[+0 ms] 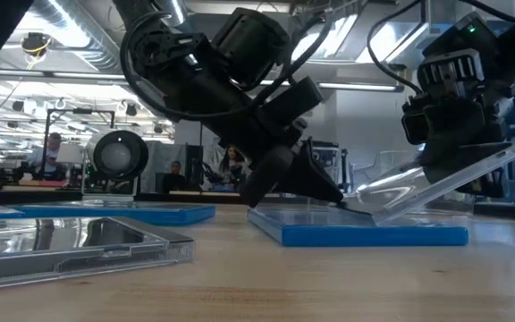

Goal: Pick & place jewel cases by type
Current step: Put the center black CD case into the left transparent bin

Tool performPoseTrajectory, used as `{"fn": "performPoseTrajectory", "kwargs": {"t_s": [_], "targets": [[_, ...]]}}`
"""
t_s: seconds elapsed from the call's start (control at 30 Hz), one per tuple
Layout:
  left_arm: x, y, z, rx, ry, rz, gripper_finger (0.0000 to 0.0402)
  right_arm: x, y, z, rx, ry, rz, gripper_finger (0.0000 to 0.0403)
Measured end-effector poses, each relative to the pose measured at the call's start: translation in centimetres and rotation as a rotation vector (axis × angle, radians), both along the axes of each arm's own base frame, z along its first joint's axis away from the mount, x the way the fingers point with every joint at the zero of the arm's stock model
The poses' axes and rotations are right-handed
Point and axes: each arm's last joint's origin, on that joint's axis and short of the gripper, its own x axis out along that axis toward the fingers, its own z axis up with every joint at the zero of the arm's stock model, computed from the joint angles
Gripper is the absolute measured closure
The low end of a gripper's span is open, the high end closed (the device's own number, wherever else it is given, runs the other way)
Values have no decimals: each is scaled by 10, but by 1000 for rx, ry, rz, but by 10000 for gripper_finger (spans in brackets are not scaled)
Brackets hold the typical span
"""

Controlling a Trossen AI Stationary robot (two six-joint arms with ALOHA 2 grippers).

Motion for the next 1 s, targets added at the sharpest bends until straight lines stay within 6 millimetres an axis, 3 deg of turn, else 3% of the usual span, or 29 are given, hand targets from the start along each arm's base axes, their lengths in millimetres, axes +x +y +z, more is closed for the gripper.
{"fn": "performPoseTrajectory", "kwargs": {"t_s": [0.37,0.53,0.83,1.0], "targets": [[-2,-8,12,300,-14,70,394,0,1,0,19,5,7,323],[-4,-10,27,302,-30,58,395,2,0,3,-25,-46,33,323],[-23,-1,79,218,-26,122,392,6,0,9,-127,-166,88,323],[-51,12,117,106,-110,147,392,10,0,15,-172,-264,112,323]]}}
